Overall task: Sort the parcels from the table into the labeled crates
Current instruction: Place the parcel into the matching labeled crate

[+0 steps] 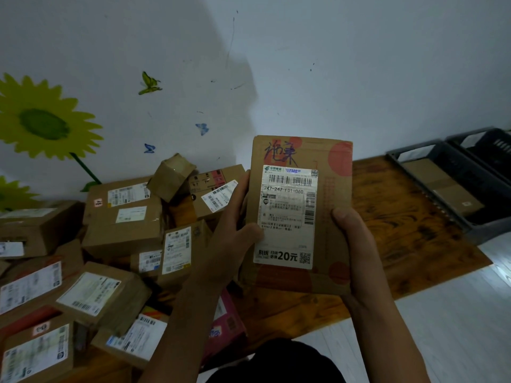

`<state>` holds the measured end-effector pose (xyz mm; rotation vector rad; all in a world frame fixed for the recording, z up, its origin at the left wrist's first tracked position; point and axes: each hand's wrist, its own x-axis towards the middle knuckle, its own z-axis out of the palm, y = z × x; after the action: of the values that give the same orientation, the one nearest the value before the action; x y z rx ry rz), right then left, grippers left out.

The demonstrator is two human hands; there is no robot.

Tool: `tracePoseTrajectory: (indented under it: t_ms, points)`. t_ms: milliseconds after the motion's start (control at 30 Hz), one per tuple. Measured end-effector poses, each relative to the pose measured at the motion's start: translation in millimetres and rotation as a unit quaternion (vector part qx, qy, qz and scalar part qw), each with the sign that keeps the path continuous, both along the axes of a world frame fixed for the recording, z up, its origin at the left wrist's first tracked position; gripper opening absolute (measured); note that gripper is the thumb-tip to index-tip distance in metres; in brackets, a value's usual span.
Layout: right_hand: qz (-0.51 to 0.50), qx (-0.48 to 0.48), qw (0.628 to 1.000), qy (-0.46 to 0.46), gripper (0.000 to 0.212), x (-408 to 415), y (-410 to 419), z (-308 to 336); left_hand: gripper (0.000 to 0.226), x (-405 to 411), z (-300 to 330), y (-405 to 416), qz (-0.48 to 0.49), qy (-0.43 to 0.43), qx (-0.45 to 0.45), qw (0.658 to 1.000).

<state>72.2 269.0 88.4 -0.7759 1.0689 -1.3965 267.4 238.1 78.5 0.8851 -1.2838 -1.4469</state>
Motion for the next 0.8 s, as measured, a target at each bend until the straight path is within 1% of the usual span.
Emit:
tracePoseTrajectory:
  t_ms: [133,333,467,567,633,800]
  points:
    - [0.001,-0.006,1.0,0.0,0.07,-2.0,0.0,-0.2,0.097,-0.8,0.0,1.1,-0.001,-0.002,0.007,1.0]
    - [-0.006,-0.001,1.0,-0.001,0.064,-3.6,1.7,-1.5,0.101,-1.9,0.9,4.9,-0.012,0.009,0.013,1.0]
    - [-0.006,0.002,1.0,0.0,0.067,-5.3,1.3,-1.8,0.1,-2.1,2.9,7.3,-0.017,0.006,0.01,1.0]
    - [-0.014,0.012,1.0,-0.008,0.056,-7.4,1.3,-4.5,0.098,-0.1,5.1,10.9,-0.044,-0.005,0.011,0.999]
    - [-0.02,0.016,1.0,-0.01,0.053,-8.7,1.5,-5.9,0.097,1.0,6.6,12.2,-0.057,-0.008,0.01,0.998]
    - [-0.018,0.015,1.0,-0.009,0.063,-6.7,0.5,-6.7,0.1,2.1,7.4,11.9,-0.071,-0.018,-0.005,0.997]
